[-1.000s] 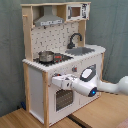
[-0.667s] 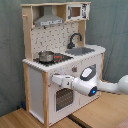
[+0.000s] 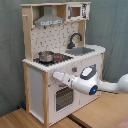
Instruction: Play with the kitchen
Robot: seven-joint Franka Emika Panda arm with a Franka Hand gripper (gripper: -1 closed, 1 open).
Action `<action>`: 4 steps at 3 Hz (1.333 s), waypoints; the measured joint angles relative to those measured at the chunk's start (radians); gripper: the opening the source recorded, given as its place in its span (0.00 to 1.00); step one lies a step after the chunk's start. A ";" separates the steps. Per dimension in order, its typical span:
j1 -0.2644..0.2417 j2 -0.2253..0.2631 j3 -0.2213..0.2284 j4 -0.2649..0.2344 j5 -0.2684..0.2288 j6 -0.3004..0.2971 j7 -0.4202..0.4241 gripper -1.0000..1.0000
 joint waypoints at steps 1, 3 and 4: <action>0.000 0.002 0.000 -0.003 0.011 0.008 0.099 0.00; -0.001 0.002 -0.001 -0.008 0.034 0.022 0.332 0.00; -0.001 0.002 -0.001 -0.009 0.039 0.025 0.444 0.00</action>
